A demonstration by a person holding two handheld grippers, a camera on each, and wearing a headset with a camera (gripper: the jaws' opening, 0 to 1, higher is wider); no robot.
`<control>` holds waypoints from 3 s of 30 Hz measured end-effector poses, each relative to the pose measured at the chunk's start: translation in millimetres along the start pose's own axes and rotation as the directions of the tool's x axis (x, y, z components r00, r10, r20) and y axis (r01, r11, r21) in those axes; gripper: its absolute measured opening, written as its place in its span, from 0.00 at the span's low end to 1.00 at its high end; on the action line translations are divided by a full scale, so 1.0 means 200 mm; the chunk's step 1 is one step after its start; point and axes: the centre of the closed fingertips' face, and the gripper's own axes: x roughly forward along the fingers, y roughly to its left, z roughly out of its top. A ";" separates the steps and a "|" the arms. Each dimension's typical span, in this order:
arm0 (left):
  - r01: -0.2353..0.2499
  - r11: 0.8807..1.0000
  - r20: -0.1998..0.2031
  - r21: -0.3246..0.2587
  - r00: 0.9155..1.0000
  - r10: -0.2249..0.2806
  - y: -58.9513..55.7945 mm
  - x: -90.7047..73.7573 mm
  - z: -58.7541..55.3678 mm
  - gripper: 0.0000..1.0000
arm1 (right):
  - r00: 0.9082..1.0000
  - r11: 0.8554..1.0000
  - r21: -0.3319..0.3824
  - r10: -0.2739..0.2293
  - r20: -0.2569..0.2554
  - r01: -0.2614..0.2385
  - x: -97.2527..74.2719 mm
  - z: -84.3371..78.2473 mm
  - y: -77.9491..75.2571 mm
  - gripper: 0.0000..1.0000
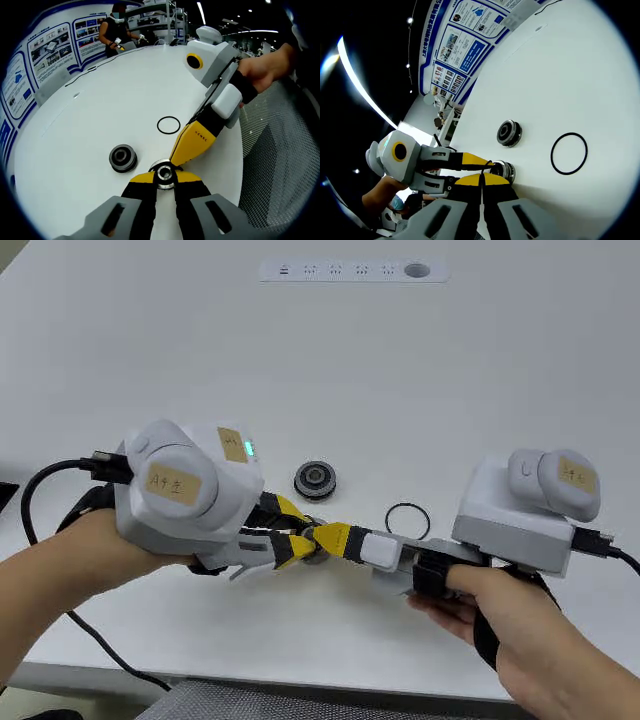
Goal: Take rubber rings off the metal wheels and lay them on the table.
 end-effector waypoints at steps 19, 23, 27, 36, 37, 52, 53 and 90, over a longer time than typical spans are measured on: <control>-0.031 0.998 0.063 -0.058 0.997 0.034 0.03 -0.09 0.04 0.20 | 0.999 0.999 0.039 0.017 0.032 -0.018 -0.02 0.03 0.02 0.01; -0.043 0.997 0.061 -0.064 0.997 0.047 0.03 -0.10 0.02 0.21 | 0.999 0.998 0.050 0.026 0.040 -0.028 -0.02 0.04 0.03 0.01; -0.060 0.995 0.072 -0.083 0.995 0.066 0.05 -0.13 0.02 0.23 | 0.998 0.997 0.060 0.038 0.055 -0.041 -0.04 0.06 0.05 0.01; -0.095 0.987 0.113 -0.129 0.987 0.110 0.08 -0.18 0.04 0.24 | 0.990 0.996 0.089 -0.030 0.135 0.018 -0.13 0.16 -0.05 0.02; -0.099 0.986 0.118 -0.131 0.986 0.115 0.08 -0.19 0.05 0.25 | 0.988 0.995 0.094 -0.048 0.145 0.035 -0.14 0.17 -0.08 0.02; -0.101 0.984 0.141 -0.148 0.982 0.122 0.07 -0.20 0.06 0.25 | 0.944 0.958 0.203 -0.246 0.222 0.202 -0.34 0.21 -0.34 0.02; -0.101 0.984 0.141 -0.147 0.983 0.122 0.07 -0.20 0.06 0.25 | 0.941 0.956 0.205 -0.254 0.223 0.209 -0.35 0.21 -0.35 0.02; -0.124 0.985 0.134 -0.122 0.981 0.140 0.22 -0.15 0.09 0.24 | 0.950 0.988 0.034 -0.156 0.271 0.153 -0.29 0.32 -0.23 0.35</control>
